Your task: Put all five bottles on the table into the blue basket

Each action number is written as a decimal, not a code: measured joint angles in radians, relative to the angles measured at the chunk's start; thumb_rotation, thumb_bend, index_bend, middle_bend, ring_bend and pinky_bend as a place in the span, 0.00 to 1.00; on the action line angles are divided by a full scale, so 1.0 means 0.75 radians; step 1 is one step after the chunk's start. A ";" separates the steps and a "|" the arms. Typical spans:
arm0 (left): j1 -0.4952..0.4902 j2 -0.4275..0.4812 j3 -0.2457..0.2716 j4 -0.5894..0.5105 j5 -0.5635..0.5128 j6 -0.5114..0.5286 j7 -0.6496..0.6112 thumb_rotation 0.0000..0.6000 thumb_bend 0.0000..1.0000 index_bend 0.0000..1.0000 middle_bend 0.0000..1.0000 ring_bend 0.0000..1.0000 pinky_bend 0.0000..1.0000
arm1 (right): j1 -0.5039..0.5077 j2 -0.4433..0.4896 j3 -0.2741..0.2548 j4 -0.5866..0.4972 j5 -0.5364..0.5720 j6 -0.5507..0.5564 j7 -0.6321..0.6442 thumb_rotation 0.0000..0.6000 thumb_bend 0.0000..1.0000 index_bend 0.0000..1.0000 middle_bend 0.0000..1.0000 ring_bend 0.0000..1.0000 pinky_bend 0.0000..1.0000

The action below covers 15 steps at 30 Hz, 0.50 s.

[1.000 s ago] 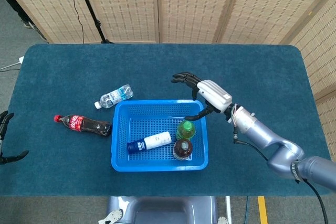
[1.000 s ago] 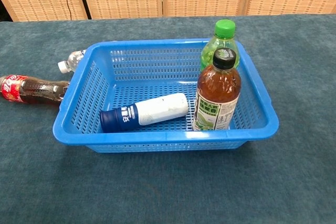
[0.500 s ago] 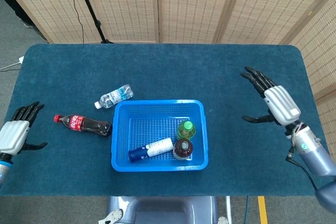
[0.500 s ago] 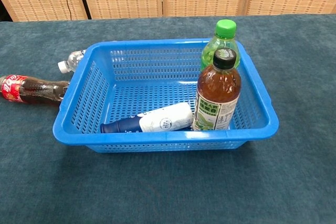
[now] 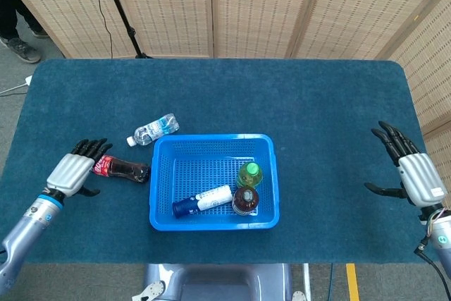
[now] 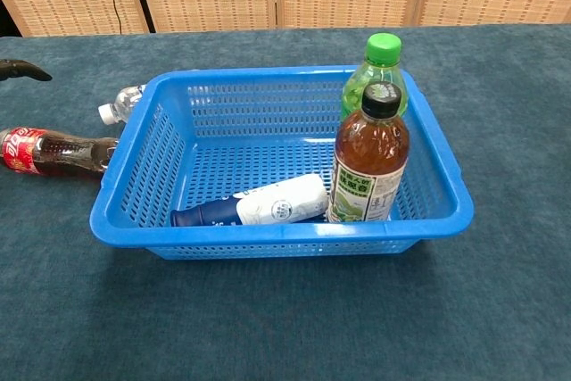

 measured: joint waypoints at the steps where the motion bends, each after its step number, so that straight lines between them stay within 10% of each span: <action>1: -0.006 -0.010 0.001 0.001 -0.011 -0.006 0.018 1.00 0.02 0.00 0.00 0.00 0.00 | -0.017 -0.009 0.004 0.001 0.007 0.019 -0.013 1.00 0.00 0.00 0.00 0.00 0.13; 15: -0.083 -0.152 -0.001 0.045 -0.199 -0.080 0.220 1.00 0.04 0.00 0.00 0.00 0.02 | -0.143 -0.064 0.047 -0.024 0.002 0.171 -0.060 1.00 0.00 0.00 0.00 0.00 0.13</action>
